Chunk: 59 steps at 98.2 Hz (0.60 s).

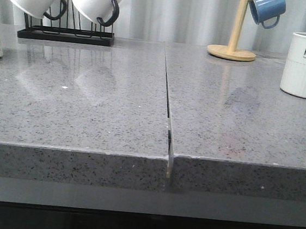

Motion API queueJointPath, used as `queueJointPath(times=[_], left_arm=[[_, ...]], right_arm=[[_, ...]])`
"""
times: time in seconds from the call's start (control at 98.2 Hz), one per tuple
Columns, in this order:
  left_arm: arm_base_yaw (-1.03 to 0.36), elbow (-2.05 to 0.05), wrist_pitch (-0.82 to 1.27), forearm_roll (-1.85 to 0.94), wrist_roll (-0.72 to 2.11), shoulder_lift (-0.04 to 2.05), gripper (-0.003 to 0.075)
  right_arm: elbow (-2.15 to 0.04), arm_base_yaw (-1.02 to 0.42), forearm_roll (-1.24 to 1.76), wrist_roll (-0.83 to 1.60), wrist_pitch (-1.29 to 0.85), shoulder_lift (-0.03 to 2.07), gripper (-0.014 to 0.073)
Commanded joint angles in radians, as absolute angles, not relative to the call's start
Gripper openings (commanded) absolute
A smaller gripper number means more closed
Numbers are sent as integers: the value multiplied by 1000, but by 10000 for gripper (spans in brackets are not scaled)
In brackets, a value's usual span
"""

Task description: Place milk next to cup

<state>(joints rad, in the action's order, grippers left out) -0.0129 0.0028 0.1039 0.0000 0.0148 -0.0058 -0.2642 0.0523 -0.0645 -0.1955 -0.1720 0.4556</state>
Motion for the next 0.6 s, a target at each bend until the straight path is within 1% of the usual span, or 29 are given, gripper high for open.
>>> queueJointPath(times=[0.0,0.204,0.306,0.591], left_arm=[[-8,43,19,-13,11,-38,-21],[-8,43,19,-13,11,-38,-21],[-8,43,19,-13,11,-38,-21],[-8,43,19,-13,11,-38,-21]], right_arm=[[-303,57,-66,-193,21,536,390],[-303,57,-66,-193,279,743,390],[-323,57,-66,-192,373,851,390],[-460,57,-66,-179,487,1127,390]])
